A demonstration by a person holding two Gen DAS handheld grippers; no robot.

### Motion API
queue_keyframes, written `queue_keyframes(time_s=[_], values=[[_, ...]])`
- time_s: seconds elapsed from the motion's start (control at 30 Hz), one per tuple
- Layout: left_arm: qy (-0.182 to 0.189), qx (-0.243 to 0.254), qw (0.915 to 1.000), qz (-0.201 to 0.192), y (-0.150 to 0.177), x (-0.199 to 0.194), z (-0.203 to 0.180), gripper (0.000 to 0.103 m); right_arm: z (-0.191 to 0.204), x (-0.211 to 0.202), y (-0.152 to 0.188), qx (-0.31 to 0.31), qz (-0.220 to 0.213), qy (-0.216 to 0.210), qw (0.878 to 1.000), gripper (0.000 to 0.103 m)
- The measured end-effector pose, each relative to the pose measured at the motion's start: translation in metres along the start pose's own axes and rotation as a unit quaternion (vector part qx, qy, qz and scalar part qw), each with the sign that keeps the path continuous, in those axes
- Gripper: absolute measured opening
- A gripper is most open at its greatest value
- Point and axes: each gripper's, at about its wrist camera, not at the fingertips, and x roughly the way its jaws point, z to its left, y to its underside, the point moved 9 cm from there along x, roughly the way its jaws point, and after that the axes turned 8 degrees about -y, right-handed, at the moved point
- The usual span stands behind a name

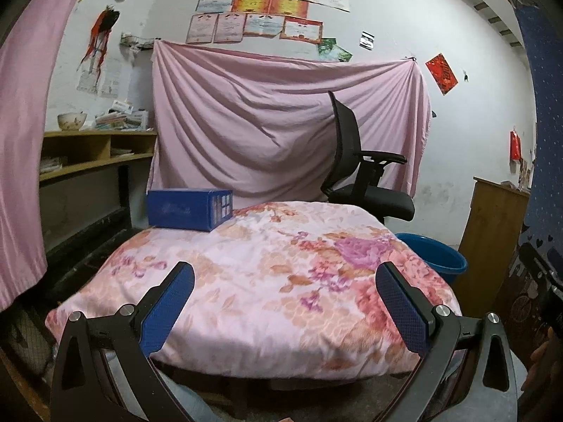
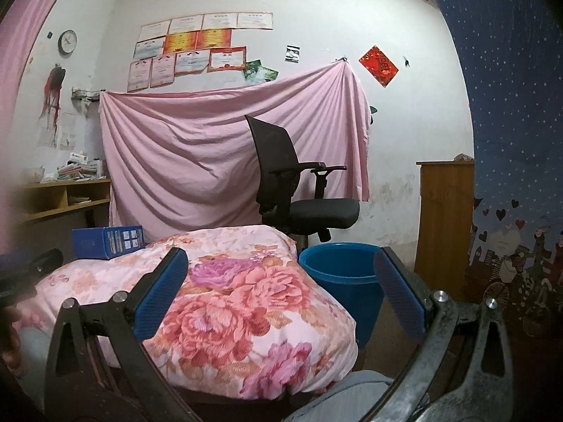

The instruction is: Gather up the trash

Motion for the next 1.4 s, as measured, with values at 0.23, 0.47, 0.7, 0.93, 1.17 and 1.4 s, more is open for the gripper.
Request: queue_keyframes(time_s=[0.23, 0.47, 0.7, 0.93, 1.17, 1.4], values=[[-0.010, 0.003, 0.9999, -0.001, 0.012, -0.001, 0.008, 0.101, 0.011, 0.002, 0.008, -0.020, 0.009, -0.008, 1.000, 0.103], [-0.013, -0.012, 0.9998, 0.005, 0.014, 0.002, 0.017, 0.101, 0.022, 0.010, 0.016, -0.036, 0.028, -0.020, 0.999, 0.103], [-0.012, -0.005, 0.9999, 0.004, 0.014, 0.001, 0.018, 0.101, 0.020, 0.012, 0.020, -0.033, 0.036, -0.020, 0.999, 0.103], [-0.012, 0.003, 0.9999, 0.003, 0.014, 0.004, 0.017, 0.101, 0.019, 0.014, 0.022, -0.028, 0.040, -0.020, 0.999, 0.103], [-0.012, 0.003, 0.9999, 0.004, 0.015, 0.004, 0.016, 0.101, 0.017, 0.015, 0.023, -0.024, 0.042, -0.022, 0.999, 0.103], [-0.013, 0.005, 0.9999, 0.005, 0.016, 0.005, 0.016, 0.101, 0.018, 0.016, 0.025, -0.023, 0.046, -0.024, 0.998, 0.103]])
